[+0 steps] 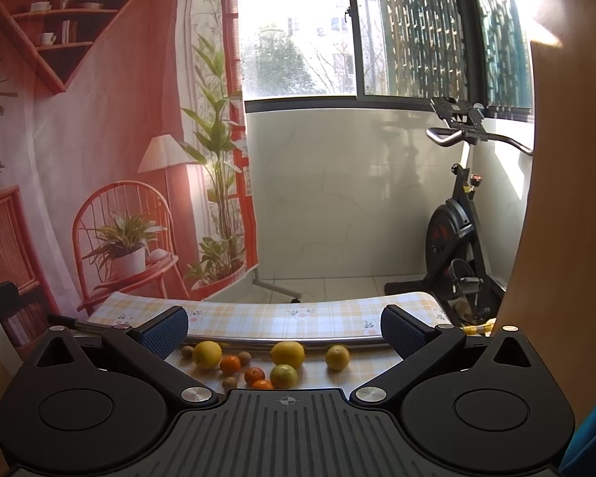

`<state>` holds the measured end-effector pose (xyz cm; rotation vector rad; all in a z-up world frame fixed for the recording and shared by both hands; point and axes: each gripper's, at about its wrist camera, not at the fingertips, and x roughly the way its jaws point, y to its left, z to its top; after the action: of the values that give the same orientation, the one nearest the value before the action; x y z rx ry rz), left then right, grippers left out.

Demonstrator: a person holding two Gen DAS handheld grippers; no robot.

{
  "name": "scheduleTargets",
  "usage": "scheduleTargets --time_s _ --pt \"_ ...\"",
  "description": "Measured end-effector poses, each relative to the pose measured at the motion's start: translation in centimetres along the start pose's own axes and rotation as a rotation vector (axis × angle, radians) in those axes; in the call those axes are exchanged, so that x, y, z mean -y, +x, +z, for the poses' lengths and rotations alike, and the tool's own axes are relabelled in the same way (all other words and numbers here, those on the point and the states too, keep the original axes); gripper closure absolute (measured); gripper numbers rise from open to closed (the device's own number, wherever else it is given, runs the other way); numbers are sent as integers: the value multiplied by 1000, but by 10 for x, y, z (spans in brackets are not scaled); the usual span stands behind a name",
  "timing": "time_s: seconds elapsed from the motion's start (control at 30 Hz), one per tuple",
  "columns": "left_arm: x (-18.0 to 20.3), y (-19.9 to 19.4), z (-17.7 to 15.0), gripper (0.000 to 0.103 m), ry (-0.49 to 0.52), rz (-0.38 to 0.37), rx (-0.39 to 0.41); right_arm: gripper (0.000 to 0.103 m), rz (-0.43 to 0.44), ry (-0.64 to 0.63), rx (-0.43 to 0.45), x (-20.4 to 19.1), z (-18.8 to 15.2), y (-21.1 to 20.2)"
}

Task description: Organize fruits

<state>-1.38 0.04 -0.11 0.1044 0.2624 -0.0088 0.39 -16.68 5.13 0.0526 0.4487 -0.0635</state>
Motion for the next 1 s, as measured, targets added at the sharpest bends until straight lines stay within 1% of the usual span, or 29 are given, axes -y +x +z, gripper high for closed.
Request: scheduleTargets --time_s 1.0 --pt "-1 -1 0 0 -2 -2 5 0 -4 1 7 3 2 -3"
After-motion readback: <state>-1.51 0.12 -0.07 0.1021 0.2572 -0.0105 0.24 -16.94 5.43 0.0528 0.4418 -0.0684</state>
